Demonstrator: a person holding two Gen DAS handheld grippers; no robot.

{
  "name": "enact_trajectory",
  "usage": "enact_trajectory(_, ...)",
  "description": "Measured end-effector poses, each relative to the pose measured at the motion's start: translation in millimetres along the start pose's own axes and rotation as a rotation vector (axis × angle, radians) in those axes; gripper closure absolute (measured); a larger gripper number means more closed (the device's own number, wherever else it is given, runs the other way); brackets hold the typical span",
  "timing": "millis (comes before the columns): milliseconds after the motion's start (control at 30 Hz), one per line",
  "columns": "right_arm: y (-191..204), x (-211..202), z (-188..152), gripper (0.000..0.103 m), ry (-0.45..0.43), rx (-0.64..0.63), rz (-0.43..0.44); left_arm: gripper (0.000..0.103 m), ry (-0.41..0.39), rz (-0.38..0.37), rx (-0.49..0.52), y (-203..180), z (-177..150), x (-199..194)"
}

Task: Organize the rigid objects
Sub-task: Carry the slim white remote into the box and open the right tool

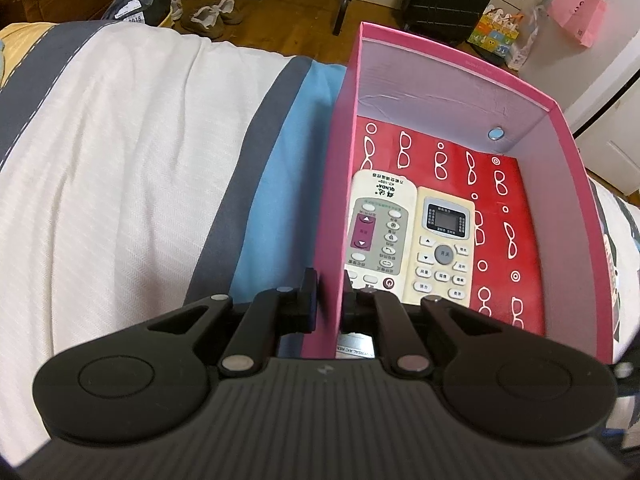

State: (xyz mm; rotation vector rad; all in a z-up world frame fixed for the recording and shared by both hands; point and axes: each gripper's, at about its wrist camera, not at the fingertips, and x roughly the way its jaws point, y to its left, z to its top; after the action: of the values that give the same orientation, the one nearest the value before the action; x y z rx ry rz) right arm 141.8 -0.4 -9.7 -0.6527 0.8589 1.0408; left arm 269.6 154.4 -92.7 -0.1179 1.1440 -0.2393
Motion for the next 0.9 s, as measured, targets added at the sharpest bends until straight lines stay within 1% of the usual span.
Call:
enact_trajectory(67, -4, 9, 3, 0.083, 0.038, -0.026, 0.022, 0.095, -0.001, -0.004, -0.001, 1, 0, 0)
enact_trajectory(133, -11, 18, 6, 0.083, 0.065, -0.018, 0.055, 0.095, 0.000, -0.012, -0.005, 2, 0, 0)
enact_trajectory(233, -16, 30, 9, 0.083, 0.082, 0.004, 0.142, 0.094, 0.000, -0.021, -0.006, 4, 0, 0)
enact_trajectory(300, -16, 39, 10, 0.083, 0.091, 0.012, 0.172, 0.094, -0.001, -0.024, -0.006, 4, 0, 0)
enact_trajectory(400, -8, 53, 11, 0.083, 0.117, -0.014, 0.135, 0.094, -0.002, -0.025, -0.005, 4, 0, 0)
enact_trajectory(467, -10, 54, 12, 0.083, 0.107, 0.005, 0.139, 0.094, -0.003, -0.025, -0.006, 5, 0, 1)
enact_trajectory(500, -8, 54, 13, 0.083, 0.099, 0.009, 0.127, 0.094, -0.002, -0.029, -0.008, 5, 0, 0)
enact_trajectory(733, -9, 58, 12, 0.084, 0.112, -0.045, -0.059, 0.094, -0.004, -0.032, -0.009, 5, 0, 1)
enact_trajectory(800, -5, 57, 12, 0.084, 0.116, -0.056, -0.074, 0.094, -0.003, -0.033, -0.011, 5, 0, 1)
enact_trajectory(833, 0, 57, 11, 0.084, 0.119, -0.084, -0.080, 0.094, -0.004, -0.032, -0.010, 5, 0, 0)
enact_trajectory(867, 4, 57, 10, 0.084, 0.121, -0.106, -0.080, 0.094, -0.004, -0.031, -0.009, 5, 0, 0)
enact_trajectory(900, 8, 57, 9, 0.083, 0.125, -0.113, -0.061, 0.094, -0.004, -0.031, -0.009, 5, 0, 0)
